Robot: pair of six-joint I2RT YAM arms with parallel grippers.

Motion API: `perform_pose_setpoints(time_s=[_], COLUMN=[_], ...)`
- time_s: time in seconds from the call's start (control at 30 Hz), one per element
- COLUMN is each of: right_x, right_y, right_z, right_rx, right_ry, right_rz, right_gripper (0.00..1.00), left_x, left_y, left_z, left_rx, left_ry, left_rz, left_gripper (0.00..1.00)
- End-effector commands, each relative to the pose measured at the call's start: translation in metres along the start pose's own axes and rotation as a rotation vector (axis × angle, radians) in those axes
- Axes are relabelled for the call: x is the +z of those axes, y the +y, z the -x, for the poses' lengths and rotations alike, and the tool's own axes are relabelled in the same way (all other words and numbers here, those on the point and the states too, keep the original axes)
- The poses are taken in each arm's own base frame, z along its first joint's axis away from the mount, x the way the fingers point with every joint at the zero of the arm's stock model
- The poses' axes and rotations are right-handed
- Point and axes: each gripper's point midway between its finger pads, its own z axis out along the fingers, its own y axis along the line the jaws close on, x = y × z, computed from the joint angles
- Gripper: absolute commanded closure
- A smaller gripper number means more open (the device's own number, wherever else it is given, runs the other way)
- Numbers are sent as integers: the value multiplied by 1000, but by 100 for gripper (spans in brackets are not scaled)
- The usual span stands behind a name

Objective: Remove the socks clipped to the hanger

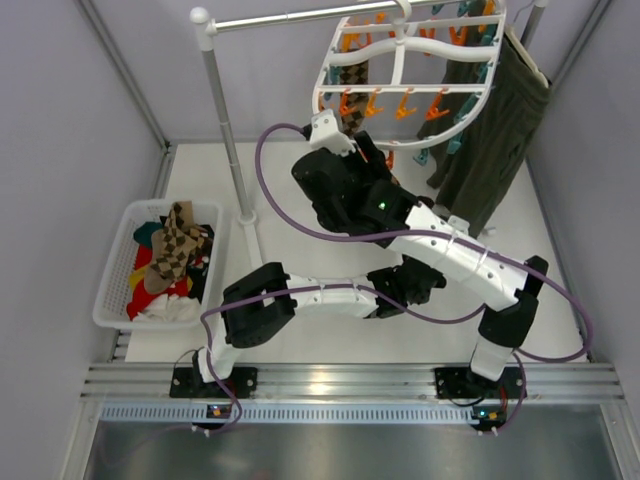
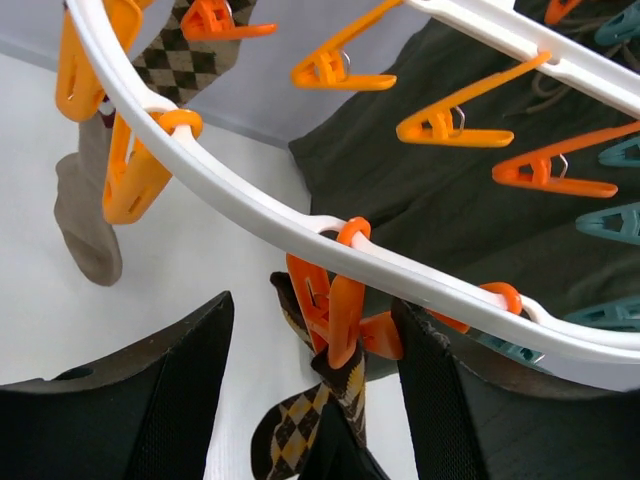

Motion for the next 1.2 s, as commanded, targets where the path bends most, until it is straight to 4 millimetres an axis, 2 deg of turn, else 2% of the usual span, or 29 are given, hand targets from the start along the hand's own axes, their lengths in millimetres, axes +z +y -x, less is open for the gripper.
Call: perform_pose_setpoints(time_s=[0.0, 0.03, 0.07, 0.1, 0.13, 0.2, 0.5, 0.7, 0.87, 1.17], right_x=[2, 4, 2, 5, 4, 7, 7, 8, 8, 10], right_y=[-26, -24, -30, -27, -33, -32, -38, -51, -70, -71], right_z=[9, 5, 7, -1, 3, -2, 6, 4, 0, -7], right_rx=[89, 83, 109, 87, 117, 108, 130, 127, 138, 125], right_ry=[-30, -35, -46, -40, -53, -53, -77, -74, -66, -69], right_rz=[-110, -126, -133, -141, -152, -160, -182, -191, -199, -178], right_gripper=[39, 38, 38, 38, 38, 39, 43, 44, 45, 46], left_x=[-4, -5, -4, -5, -5, -6, -7, -11, -14, -18], left_y=[-1, -1, 0, 0, 0, 0, -2, -6, -9, -22], left_z=[12, 12, 12, 13, 13, 14, 16, 17, 29, 48], left_rx=[-46, -48, -47, -50, -50, -57, -78, -103, -132, -111], left_ry=[-26, -26, -25, -26, -26, -29, -33, -38, -57, -92], left_rz=[-24, -25, -24, -28, -30, -34, -59, -99, -133, -148], left_gripper=[100, 100, 100, 100, 100, 100, 100, 100, 100, 100])
